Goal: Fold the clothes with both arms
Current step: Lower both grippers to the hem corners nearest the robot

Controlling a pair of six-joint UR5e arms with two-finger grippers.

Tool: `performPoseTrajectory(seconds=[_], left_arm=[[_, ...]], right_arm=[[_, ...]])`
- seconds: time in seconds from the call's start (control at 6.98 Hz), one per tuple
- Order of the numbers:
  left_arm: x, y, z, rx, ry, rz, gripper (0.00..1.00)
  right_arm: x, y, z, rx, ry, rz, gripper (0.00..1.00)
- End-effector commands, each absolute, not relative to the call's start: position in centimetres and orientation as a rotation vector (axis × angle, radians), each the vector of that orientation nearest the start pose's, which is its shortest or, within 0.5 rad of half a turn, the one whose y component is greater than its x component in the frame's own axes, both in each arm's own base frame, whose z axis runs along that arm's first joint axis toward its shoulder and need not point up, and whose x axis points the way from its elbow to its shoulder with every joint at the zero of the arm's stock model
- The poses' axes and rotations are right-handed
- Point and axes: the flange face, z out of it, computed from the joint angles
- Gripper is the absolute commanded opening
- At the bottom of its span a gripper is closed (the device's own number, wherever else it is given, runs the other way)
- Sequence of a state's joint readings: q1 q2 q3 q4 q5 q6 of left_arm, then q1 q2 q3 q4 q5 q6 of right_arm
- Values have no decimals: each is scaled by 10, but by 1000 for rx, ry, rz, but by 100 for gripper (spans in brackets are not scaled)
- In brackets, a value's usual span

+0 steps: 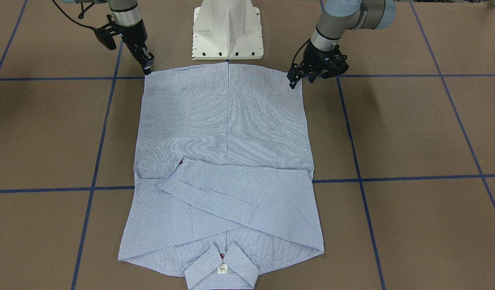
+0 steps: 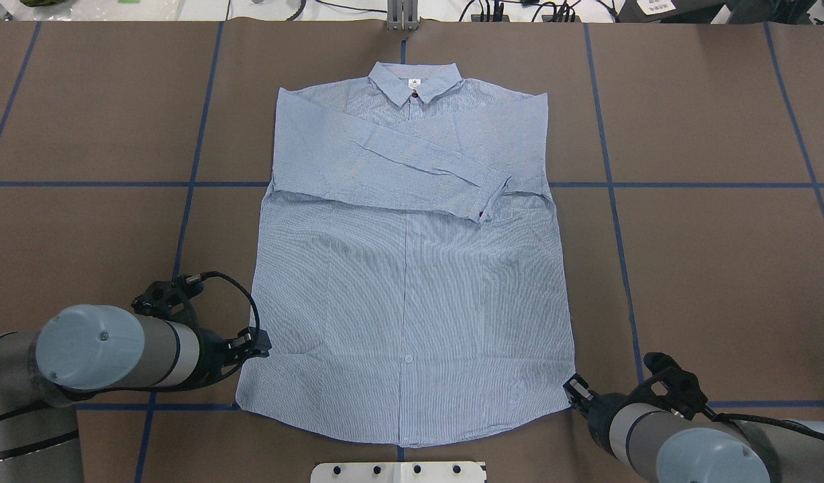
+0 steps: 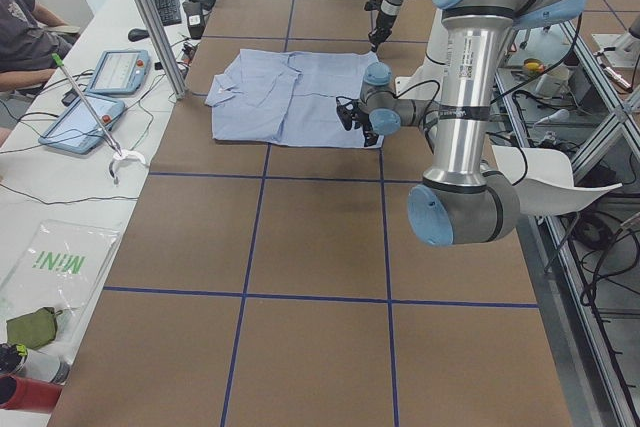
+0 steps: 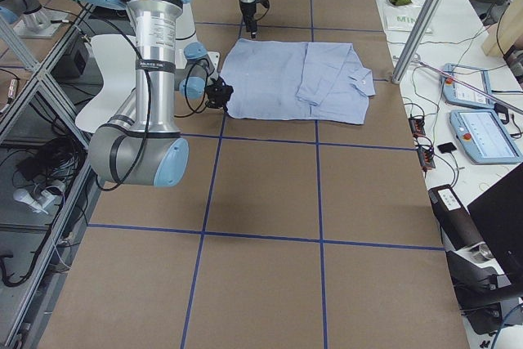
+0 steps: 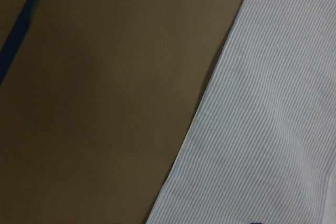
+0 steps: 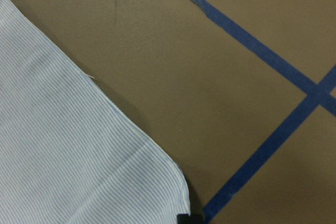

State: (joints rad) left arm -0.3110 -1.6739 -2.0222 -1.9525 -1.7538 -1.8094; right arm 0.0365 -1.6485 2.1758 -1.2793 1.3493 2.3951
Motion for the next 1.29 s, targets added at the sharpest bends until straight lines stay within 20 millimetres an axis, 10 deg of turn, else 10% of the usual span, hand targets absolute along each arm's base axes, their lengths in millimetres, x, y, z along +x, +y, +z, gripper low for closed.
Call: performPoseTrajectory(seconds=[0.0,0.72,1.15], left_arm=[[462,-253,362,-163,931,-419,80],[476,-233,373,-163,905,-402,66],[478,-229,372,-172,905,-408,3]], right_arm=[[-439,-171,382,-125,-864,898,0],[-438,-171,382,-125,-865,898,0],[-438,-171,380,-127,-868,898,0]])
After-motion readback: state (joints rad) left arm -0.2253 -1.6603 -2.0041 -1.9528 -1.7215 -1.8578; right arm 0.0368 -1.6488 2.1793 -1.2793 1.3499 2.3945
